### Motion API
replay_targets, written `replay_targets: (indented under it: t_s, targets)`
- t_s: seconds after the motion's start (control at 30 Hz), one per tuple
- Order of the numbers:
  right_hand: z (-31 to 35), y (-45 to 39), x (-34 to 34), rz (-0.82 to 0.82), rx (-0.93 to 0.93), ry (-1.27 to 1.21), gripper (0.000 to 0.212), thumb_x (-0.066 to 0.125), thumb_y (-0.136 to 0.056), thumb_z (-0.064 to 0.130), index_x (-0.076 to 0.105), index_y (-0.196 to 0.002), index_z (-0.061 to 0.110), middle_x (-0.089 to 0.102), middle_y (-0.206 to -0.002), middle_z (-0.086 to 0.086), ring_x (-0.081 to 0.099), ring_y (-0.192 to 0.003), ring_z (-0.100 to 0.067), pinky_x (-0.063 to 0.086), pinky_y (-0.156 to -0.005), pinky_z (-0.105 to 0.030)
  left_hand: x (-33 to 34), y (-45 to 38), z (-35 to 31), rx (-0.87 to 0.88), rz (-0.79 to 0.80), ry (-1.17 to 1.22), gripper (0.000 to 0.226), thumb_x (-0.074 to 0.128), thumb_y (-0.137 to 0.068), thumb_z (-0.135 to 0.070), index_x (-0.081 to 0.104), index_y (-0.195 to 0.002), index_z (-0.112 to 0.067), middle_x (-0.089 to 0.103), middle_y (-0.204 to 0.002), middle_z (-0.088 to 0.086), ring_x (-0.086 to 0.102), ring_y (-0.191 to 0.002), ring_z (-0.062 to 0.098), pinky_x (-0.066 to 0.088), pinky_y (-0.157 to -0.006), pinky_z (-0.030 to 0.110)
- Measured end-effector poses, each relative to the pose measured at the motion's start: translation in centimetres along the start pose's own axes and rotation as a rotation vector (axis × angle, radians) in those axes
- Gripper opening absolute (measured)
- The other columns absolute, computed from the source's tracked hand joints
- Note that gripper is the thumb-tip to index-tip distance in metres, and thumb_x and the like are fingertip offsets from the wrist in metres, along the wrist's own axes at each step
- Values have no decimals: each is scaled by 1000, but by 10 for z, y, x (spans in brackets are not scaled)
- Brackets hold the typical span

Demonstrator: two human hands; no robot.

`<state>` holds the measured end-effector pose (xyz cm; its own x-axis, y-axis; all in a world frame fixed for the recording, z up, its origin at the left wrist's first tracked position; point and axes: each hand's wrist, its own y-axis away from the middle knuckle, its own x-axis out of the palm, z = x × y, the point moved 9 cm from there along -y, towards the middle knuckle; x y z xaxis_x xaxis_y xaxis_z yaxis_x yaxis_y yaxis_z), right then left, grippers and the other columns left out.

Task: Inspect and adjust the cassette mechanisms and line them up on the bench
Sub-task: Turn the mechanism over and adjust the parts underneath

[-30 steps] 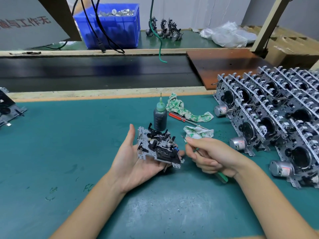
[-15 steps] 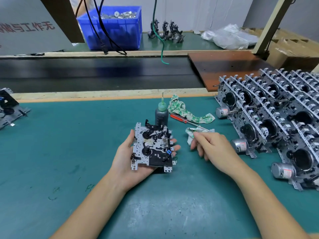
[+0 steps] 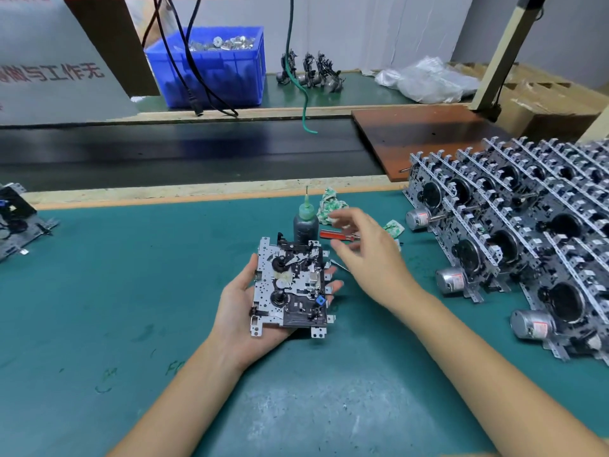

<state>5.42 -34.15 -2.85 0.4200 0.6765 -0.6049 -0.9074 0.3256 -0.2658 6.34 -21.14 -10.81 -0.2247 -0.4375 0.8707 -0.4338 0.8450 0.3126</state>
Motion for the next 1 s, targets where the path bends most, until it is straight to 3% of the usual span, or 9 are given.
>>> replay_targets:
  t_s: [0.1,0.2,0.3,0.43,0.5,0.6,0.67,0.8,1.0]
  targets:
    - [-5,-25,21,127,169,-326,44,70,-84,17,51,-123,23,55,-122,0,52,-113,-12,40,-93,-21,0,-1,-1,10,15,16,66,38,-94,-50,57,-125,5,46,-136,33,46,-123,51,39,-99,61]
    - [-11,-35,43,221,249,-414,46,74,-80,19,53,-122,19,59,-122,-1,57,-108,-11,44,-94,-21,-1,-3,0,6,20,25,64,40,-94,-49,59,-124,4,48,-134,32,49,-121,51,41,-98,61]
    - [-15,-32,56,295,334,-444,35,69,-85,22,57,-117,15,64,-110,-2,61,-83,-7,50,-57,-13,-2,-4,-2,23,29,33,66,39,-93,-50,57,-126,4,48,-135,32,48,-122,49,41,-99,60]
    - [-7,-33,23,-3,183,-484,16,53,-95,22,52,-111,19,62,-106,0,59,-91,-9,46,-78,-17,-4,-5,-3,37,35,-19,76,32,-93,-59,54,-128,4,46,-137,31,46,-126,46,39,-104,55]
    - [-10,-21,2,-166,203,-647,10,43,-99,25,45,-109,23,56,-96,1,58,-80,-13,52,-70,-23,-4,-6,-2,30,46,-22,86,29,-90,-68,52,-130,4,44,-139,31,45,-127,46,40,-104,54]
    - [-25,3,-10,-177,307,-600,16,42,-99,27,37,-101,41,55,-96,3,60,-90,-29,53,-79,-44,-3,-6,-1,32,66,-23,90,30,-87,-72,51,-132,3,42,-140,31,43,-128,46,41,-103,52]
    - [-30,18,-15,-173,303,-564,22,46,-97,20,35,-97,38,61,-90,3,63,-86,-23,51,-85,-43,-5,-7,-2,39,49,-47,87,33,-87,-69,51,-132,3,42,-140,30,42,-129,46,40,-104,53]
    - [-33,34,-29,-245,260,-691,26,55,-92,13,35,-97,28,72,-74,4,62,-60,-6,49,-58,-15,-6,-9,-3,45,34,-62,89,30,-85,-73,55,-130,1,46,-138,28,46,-126,45,44,-101,51]
    - [-36,37,-36,-249,323,-748,7,55,-93,23,51,-86,22,64,-59,-4,43,-41,-12,31,-38,-18,-6,-10,-3,42,29,-101,93,31,-82,-76,56,-128,1,48,-136,30,50,-124,43,47,-98,50]
